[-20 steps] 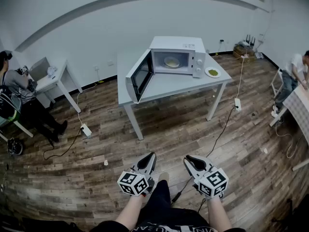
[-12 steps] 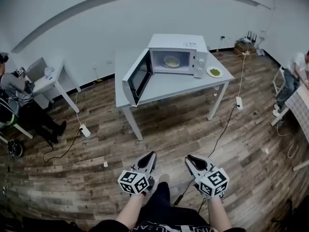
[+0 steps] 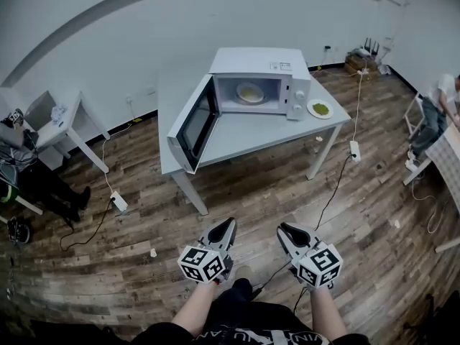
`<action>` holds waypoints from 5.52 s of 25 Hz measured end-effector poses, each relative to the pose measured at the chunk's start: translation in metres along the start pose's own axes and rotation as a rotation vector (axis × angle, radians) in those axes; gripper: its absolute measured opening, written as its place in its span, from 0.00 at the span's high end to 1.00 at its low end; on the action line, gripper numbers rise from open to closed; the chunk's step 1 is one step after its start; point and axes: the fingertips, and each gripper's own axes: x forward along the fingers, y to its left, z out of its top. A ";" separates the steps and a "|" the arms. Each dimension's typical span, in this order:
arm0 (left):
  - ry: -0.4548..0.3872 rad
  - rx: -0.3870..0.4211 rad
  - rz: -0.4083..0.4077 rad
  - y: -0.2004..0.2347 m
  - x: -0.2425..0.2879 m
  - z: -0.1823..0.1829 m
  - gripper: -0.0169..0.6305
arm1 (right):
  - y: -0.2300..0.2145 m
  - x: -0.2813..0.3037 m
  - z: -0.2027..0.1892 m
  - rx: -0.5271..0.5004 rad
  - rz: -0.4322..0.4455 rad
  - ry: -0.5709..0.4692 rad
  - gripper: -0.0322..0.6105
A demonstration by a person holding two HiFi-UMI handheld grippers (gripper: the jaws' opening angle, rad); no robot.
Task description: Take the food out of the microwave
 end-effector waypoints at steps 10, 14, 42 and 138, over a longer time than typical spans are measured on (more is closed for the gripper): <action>-0.005 0.062 -0.045 0.050 0.088 0.040 0.96 | -0.060 0.086 0.041 -0.030 -0.076 -0.060 0.86; -0.007 0.069 -0.066 0.066 0.109 0.053 0.96 | -0.073 0.110 0.049 -0.017 -0.093 -0.067 0.86; -0.007 0.050 -0.050 0.138 0.263 0.096 0.96 | -0.200 0.244 0.095 0.021 -0.040 -0.079 0.86; 0.057 -0.122 0.053 0.275 0.435 0.096 0.95 | -0.345 0.441 0.111 -0.215 -0.150 0.100 0.87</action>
